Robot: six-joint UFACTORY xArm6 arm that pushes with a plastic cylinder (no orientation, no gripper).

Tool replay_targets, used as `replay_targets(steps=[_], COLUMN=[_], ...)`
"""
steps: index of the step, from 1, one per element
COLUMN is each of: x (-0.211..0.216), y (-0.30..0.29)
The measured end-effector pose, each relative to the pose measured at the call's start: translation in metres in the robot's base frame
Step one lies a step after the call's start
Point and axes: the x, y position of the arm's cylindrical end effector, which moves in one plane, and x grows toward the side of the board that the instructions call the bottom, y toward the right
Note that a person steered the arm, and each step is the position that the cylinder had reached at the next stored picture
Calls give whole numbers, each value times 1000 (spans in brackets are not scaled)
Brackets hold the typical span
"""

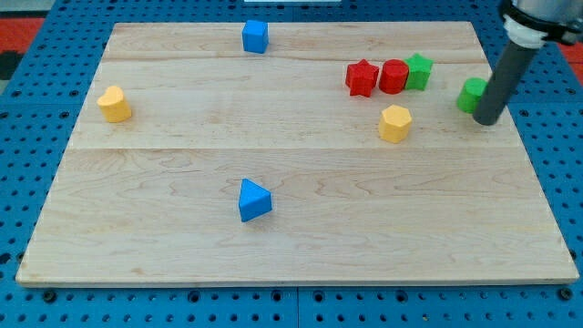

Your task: Place the yellow hexagon right to the yellow heart

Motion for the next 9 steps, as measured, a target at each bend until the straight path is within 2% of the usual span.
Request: replay_targets(steps=[1,3,4,5,6,7,8,9], x=[-26,6,-37,-42,-39,-26,-16,37], y=[-10,43,58,5,-72,-40,18,7])
